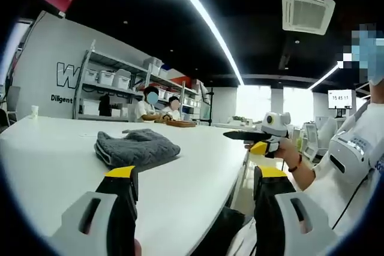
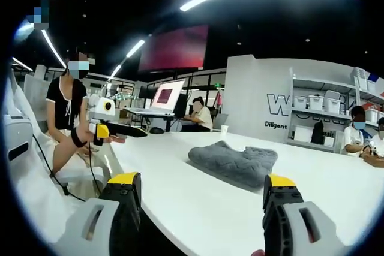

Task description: Open the folded towel by lifting each exposed corner and separating the folded layers until the towel lies flat within the target outline without major curled edges

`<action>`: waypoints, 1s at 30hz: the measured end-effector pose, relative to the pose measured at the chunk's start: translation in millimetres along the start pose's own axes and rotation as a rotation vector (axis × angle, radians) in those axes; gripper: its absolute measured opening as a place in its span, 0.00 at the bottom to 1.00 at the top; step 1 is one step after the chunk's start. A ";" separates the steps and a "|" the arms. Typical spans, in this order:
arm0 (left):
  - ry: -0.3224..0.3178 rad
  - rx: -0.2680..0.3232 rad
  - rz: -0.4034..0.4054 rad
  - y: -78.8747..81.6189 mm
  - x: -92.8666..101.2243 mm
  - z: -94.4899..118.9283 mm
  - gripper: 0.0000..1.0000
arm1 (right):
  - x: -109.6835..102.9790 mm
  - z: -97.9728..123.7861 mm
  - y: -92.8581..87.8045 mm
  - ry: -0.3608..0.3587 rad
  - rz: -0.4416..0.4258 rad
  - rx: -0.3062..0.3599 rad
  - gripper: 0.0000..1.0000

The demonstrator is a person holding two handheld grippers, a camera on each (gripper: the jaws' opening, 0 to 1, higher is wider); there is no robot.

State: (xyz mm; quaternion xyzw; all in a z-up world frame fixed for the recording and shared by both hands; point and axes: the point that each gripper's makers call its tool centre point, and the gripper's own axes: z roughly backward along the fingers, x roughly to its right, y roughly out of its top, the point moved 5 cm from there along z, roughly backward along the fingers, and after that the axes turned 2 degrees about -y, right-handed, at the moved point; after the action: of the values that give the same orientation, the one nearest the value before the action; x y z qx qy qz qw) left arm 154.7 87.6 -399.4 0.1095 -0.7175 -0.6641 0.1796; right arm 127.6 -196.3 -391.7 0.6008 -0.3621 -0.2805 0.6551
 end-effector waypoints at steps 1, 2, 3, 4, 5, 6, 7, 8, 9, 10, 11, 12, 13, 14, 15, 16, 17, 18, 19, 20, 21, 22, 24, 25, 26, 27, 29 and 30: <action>0.002 -0.003 -0.007 -0.5 0.2 -0.1 0.77 | -0.1 0.0 0.0 0.000 0.001 -0.001 0.83; 0.003 -0.006 -0.010 -1.0 0.2 -0.1 0.77 | -0.2 -0.1 -0.1 0.000 0.002 -0.002 0.83; 0.007 -0.012 -0.013 -1.9 -0.2 0.0 0.77 | -0.4 -0.1 0.0 0.000 0.003 -0.003 0.83; 0.011 -0.016 -0.016 -2.6 -0.7 0.1 0.77 | -0.8 -0.1 0.5 0.001 0.003 -0.001 0.83; 0.011 -0.016 -0.014 -2.7 -1.1 0.1 0.77 | -1.3 0.0 1.1 0.002 0.004 0.003 0.83; 0.010 -0.015 -0.007 -2.7 -1.3 0.5 0.77 | -1.6 0.0 1.1 0.004 0.003 0.003 0.83; 0.010 -0.015 -0.007 -2.5 -1.2 0.6 0.77 | -1.6 0.0 0.8 0.004 0.002 0.001 0.83; 0.009 -0.014 -0.010 -2.1 -1.0 0.6 0.77 | -1.4 -0.2 0.5 0.004 0.003 0.000 0.83; 0.008 -0.013 -0.013 -1.7 -0.7 0.6 0.77 | -0.9 -0.5 -0.4 0.003 0.002 -0.003 0.83; 0.008 -0.014 -0.013 -1.6 -0.5 0.6 0.77 | -0.6 -0.7 -1.0 0.002 0.001 -0.006 0.83; 0.007 -0.013 -0.013 -1.4 -0.4 0.7 0.77 | -0.6 -0.9 -1.6 0.002 -0.001 -0.008 0.83; 0.006 -0.013 -0.013 -1.3 -0.7 0.7 0.77 | -0.7 -1.0 -1.6 0.003 0.000 -0.008 0.83; 0.006 -0.014 -0.012 -1.4 -0.8 0.7 0.77 | -0.7 -1.0 -1.6 0.003 0.000 -0.009 0.83; 0.007 -0.016 -0.012 -1.8 -1.3 0.7 0.77 | -0.8 -1.0 -1.6 0.003 0.001 -0.009 0.83; 0.007 -0.019 -0.013 -2.1 -1.5 0.6 0.77 | -1.0 -0.9 -1.4 0.003 0.002 -0.009 0.83; 0.007 -0.022 -0.013 -2.8 -1.5 0.4 0.77 | -1.0 -0.9 -1.2 0.003 0.003 -0.008 0.83; 0.009 -0.025 -0.012 -3.3 -1.6 0.3 0.77 | -1.1 -0.8 -1.2 0.003 0.004 -0.008 0.83; 0.009 -0.026 -0.011 -3.6 -1.5 0.1 0.77 | -0.9 -0.9 -1.5 0.002 0.003 -0.009 0.83; 0.007 -0.028 -0.014 -3.8 -0.8 -0.2 0.77 | -0.7 -1.0 -2.0 0.001 0.003 -0.010 0.82; 0.007 -0.028 -0.013 -3.8 -0.5 -0.4 0.77 | -0.2 -1.1 -3.1 0.000 0.002 -0.016 0.82; 0.007 -0.027 -0.011 -3.6 0.0 -0.5 0.77 | -0.1 -1.1 -3.4 -0.001 0.003 -0.018 0.82; 0.002 -0.024 -0.013 -2.9 1.3 -0.8 0.77 | -0.1 -1.2 -3.3 -0.001 0.005 -0.017 0.82; -0.001 -0.024 -0.013 -2.6 1.9 -0.9 0.76 | -0.5 -1.2 -3.2 0.001 0.002 -0.017 0.82; 0.000 -0.025 -0.013 -2.6 1.8 -0.8 0.76 | -0.5 -1.2 -3.2 0.001 0.002 -0.017 0.82; 0.002 -0.026 -0.016 -2.8 1.4 -0.7 0.76 | -0.5 -1.2 -3.1 0.001 0.003 -0.016 0.82; 0.008 -0.032 -0.017 -3.6 0.6 -0.5 0.76 | -0.3 -1.0 -2.8 0.000 0.006 -0.017 0.82; 0.008 -0.032 -0.016 -3.9 0.5 -0.5 0.76 | 0.1 -0.8 -2.7 -0.003 0.007 -0.016 0.82; 0.007 -0.033 -0.015 -4.0 0.6 -0.6 0.76 | 0.3 -0.8 -2.8 -0.004 0.006 -0.016 0.82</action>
State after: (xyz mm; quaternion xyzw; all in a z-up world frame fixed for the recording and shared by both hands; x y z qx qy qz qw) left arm 154.1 86.4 -403.2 0.1142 -0.7051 -0.6767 0.1789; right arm 128.6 -196.4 -394.4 0.5939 -0.3628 -0.2827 0.6601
